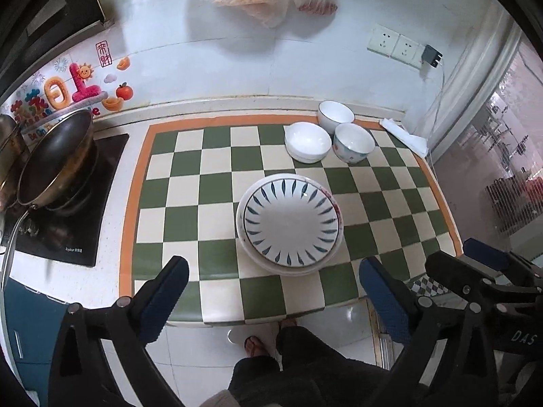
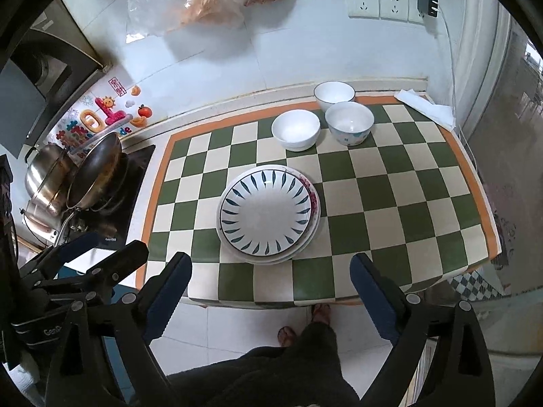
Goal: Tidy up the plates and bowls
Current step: 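Lift both tools away from the plate stack, then reach the left tool to a white bowl rim while the right tool reaches its opposite rim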
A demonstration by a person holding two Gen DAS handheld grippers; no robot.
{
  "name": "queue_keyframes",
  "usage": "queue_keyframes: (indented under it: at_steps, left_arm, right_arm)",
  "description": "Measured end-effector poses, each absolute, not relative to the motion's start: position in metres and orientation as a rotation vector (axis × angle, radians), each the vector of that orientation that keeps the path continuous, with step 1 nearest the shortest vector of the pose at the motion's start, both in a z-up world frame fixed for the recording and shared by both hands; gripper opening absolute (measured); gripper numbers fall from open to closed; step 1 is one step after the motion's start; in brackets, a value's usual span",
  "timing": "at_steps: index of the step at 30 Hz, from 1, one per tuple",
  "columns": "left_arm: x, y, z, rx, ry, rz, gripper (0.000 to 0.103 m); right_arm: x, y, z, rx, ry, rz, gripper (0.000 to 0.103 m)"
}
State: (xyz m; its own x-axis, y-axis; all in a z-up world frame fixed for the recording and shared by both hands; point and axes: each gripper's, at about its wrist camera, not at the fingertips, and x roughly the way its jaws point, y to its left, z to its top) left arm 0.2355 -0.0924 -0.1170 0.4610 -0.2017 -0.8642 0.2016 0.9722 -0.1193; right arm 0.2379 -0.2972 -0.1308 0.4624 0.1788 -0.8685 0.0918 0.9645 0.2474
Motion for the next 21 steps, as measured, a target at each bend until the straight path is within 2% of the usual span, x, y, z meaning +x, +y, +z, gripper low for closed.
queue_keyframes:
  at_steps: [6, 11, 17, 21]
  left_arm:
    - [0.284, -0.110, -0.123, 0.013, 1.055, -0.210, 0.103]
    - [0.357, -0.132, -0.147, -0.010, 1.107, -0.185, 0.103]
    - [0.460, -0.161, -0.200, -0.011, 1.212, -0.146, 0.103]
    - [0.518, -0.172, -0.242, -0.043, 1.319, -0.142, 0.097]
  right_arm:
    - [0.290, -0.327, -0.141, 0.329, 1.076, 0.079, 0.097]
    - [0.369, -0.366, -0.174, 0.400, 1.104, 0.115, 0.097]
    - [0.475, -0.410, -0.251, 0.488, 1.223, 0.125, 0.095]
    - [0.529, -0.425, -0.305, 0.560, 1.309, 0.144, 0.086]
